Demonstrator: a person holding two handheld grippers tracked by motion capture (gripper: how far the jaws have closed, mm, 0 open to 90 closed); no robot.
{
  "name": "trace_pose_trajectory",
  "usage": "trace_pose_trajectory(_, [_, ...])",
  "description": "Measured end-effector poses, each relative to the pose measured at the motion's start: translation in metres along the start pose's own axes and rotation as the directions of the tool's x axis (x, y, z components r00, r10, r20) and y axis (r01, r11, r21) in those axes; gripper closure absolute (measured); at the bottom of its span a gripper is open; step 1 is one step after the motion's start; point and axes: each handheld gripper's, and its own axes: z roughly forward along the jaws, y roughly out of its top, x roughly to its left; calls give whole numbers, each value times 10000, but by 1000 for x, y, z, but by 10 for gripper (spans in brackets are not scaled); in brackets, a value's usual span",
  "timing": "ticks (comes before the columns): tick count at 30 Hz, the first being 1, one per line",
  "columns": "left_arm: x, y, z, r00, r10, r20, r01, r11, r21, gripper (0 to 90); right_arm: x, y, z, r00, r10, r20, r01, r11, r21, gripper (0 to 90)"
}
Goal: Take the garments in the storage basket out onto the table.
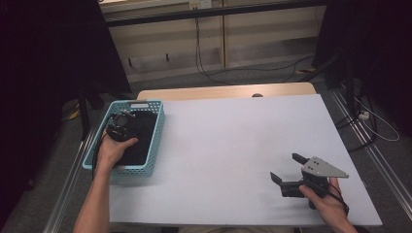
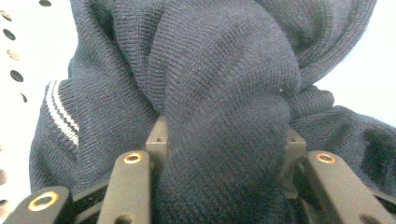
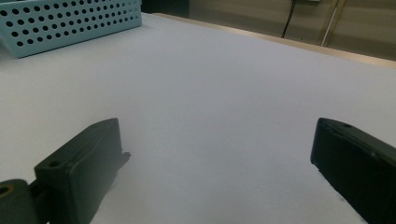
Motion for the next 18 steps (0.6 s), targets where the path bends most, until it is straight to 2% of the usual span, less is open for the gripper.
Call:
trace_pose_trajectory(4, [5, -4, -4, 9995, -155, 273, 162, 9995, -258, 542, 0, 0, 0, 10000, -3, 9, 3, 10000, 7, 18])
trace_pose_trajectory(6, [6, -5, -7, 9987, -386, 345, 400, 9983, -421, 543, 0, 0, 0, 10000, -5, 11, 5, 10000, 10, 18])
trace_pose_trajectory(13, [8, -9, -16, 9980, -582, 253, 607, 9918, -1123, 551, 0, 0, 0, 10000, -15, 36, 15, 10000, 7, 18])
trace_pose_trajectory(17, [12, -11, -24, 9959, -839, 348, 883, 9838, -1562, 552, 0, 0, 0, 10000, 16, 41, -16, 10000, -5, 18])
trace_pose_trajectory(18, [12, -12, -26, 9945, -1000, 309, 1040, 9784, -1784, 552, 0, 0, 0, 10000, 12, 44, -12, 10000, -9, 17])
